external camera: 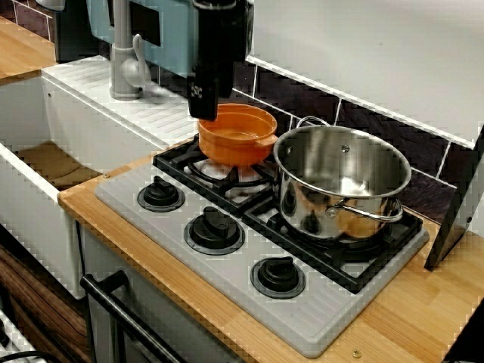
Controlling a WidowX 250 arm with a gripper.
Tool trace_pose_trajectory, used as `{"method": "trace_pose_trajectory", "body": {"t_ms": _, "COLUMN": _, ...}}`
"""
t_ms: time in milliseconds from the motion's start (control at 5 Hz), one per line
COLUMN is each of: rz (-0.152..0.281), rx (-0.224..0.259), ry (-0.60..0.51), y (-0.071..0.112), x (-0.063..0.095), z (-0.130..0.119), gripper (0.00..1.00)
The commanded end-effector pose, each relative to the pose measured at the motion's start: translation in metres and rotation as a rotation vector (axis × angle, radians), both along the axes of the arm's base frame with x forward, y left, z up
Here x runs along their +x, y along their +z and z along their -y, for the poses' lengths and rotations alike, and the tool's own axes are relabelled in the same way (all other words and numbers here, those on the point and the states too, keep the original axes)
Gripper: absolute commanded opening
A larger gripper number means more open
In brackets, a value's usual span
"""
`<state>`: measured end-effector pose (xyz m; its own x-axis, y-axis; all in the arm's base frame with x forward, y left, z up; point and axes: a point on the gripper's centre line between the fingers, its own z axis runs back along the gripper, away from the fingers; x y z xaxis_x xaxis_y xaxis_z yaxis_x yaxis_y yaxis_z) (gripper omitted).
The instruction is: Lift pot from stove
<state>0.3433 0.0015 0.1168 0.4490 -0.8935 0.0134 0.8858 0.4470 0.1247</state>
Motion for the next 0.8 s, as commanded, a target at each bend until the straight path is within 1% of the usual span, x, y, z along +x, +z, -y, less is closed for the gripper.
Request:
{"method": "trace_pose_trajectory", "body": {"t_ms": 0, "rz": -0.038, "rx": -0.033, "ry": 0.040, "y": -0.018, "x": 0.018, "z": -0.002, "gripper": 1.00}}
{"method": "trace_pose_trajectory", "body": {"t_ms": 200, "rz": -0.054, "rx": -0.031, "ry": 0.045, "y": -0.027, "x": 0.021, "z": -0.003, "gripper": 1.00}}
{"method": "trace_pose_trajectory", "body": {"t_ms": 400, "rz": -0.066, "rx": -0.025, "ry": 0.048, "y": -0.031, "x": 0.018, "z": -0.002, "gripper": 1.00}}
{"method": "trace_pose_trajectory", "body": {"t_ms": 600, "rz": -0.073, "rx": -0.060, "ry": 0.071, "y": -0.029, "x": 0.014, "z": 0.000, "gripper": 0.00}}
